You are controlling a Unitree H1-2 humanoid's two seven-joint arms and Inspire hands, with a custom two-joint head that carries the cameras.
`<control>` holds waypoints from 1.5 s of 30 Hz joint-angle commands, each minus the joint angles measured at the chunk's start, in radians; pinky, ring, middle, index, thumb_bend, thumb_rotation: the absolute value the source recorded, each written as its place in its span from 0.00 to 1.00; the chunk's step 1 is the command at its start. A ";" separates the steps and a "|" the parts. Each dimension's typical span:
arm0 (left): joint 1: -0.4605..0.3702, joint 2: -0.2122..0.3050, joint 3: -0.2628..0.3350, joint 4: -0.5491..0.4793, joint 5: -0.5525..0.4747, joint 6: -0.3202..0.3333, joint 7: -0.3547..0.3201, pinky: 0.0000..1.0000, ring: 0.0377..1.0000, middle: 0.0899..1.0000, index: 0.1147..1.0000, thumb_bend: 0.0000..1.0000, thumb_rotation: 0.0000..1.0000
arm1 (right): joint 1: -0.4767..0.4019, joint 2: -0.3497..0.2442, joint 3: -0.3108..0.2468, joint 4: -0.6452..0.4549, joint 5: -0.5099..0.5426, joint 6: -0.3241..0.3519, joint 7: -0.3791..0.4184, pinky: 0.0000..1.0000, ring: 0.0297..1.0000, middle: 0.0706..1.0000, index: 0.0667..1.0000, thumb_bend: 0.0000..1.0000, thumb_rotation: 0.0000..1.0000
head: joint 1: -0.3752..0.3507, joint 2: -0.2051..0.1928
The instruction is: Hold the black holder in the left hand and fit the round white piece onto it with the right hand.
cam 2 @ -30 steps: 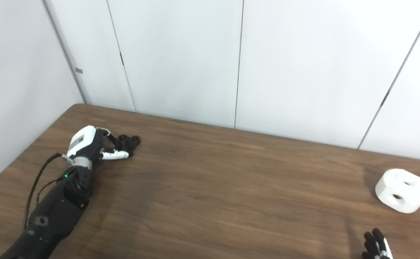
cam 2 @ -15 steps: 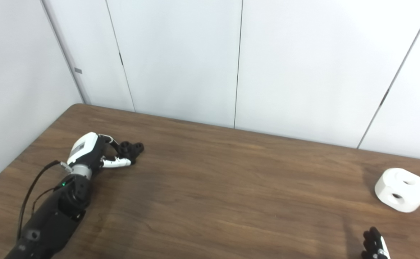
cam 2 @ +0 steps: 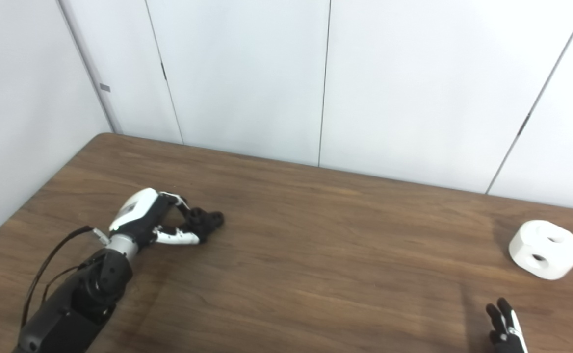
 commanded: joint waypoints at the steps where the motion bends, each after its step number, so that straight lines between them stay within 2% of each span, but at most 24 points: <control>1: 0.010 -0.007 -0.022 -0.045 -0.010 -0.011 -0.044 0.89 0.92 0.79 0.42 0.51 0.05 | 0.007 0.007 0.004 -0.020 -0.011 0.012 -0.006 1.00 1.00 0.97 1.00 0.51 1.00 | -0.005 0.002; 7: 0.051 -0.025 -0.058 -0.140 -0.022 -0.042 -0.094 0.94 0.92 0.80 0.42 0.51 0.05 | 0.007 0.016 0.009 -0.025 -0.037 0.013 -0.016 1.00 1.00 0.97 1.00 0.46 1.00 | -0.030 0.011; 13: 0.081 -0.044 -0.104 -0.207 0.024 -0.048 -0.127 0.92 0.93 0.80 0.42 0.52 0.05 | 0.010 0.016 0.016 -0.018 -0.045 -0.009 -0.018 1.00 1.00 0.98 1.00 0.42 1.00 | -0.063 0.030; 16: 0.092 -0.045 -0.131 -0.241 0.057 -0.044 -0.155 0.95 0.93 0.81 0.42 0.52 0.05 | 0.011 0.018 0.019 -0.016 -0.060 -0.007 -0.025 1.00 1.00 0.97 1.00 0.45 1.00 | -0.087 0.044; 21: 0.100 -0.027 -0.180 -0.289 0.086 -0.081 -0.213 0.97 0.93 0.80 0.42 0.52 0.05 | 0.012 0.027 0.028 -0.016 -0.051 -0.005 -0.026 1.00 1.00 0.96 1.00 0.46 1.00 | -0.128 0.068; 27: 0.102 -0.018 -0.239 -0.329 0.139 -0.138 -0.254 0.93 0.90 0.78 0.42 0.52 0.05 | 0.011 0.039 0.045 -0.025 -0.077 0.018 -0.044 1.00 1.00 0.96 1.00 0.51 1.00 | -0.172 0.098; 30: 0.109 -0.028 -0.269 -0.320 0.169 -0.190 -0.249 0.91 0.89 0.77 0.42 0.52 0.05 | 0.010 0.045 0.056 -0.028 -0.089 0.018 -0.053 1.00 1.00 0.96 1.00 0.53 1.00 | -0.182 0.108; 34: 0.127 -0.064 -0.298 -0.297 0.206 -0.221 -0.233 0.90 0.88 0.76 0.42 0.52 0.05 | 0.012 0.049 0.069 -0.032 -0.094 0.021 -0.064 1.00 1.00 0.96 1.00 0.58 1.00 | -0.190 0.114; 39: 0.148 -0.104 -0.327 -0.266 0.233 -0.262 -0.217 0.91 0.88 0.77 0.42 0.52 0.06 | 0.013 0.047 0.084 -0.049 -0.103 0.041 -0.073 1.00 1.00 0.97 1.00 0.56 1.00 | -0.205 0.124; 45: 0.179 -0.147 -0.337 -0.238 0.226 -0.332 -0.148 0.90 0.86 0.75 0.42 0.52 0.05 | 0.015 0.044 0.092 -0.068 -0.104 0.057 -0.078 1.00 1.00 0.98 1.00 0.56 1.00 | -0.231 0.143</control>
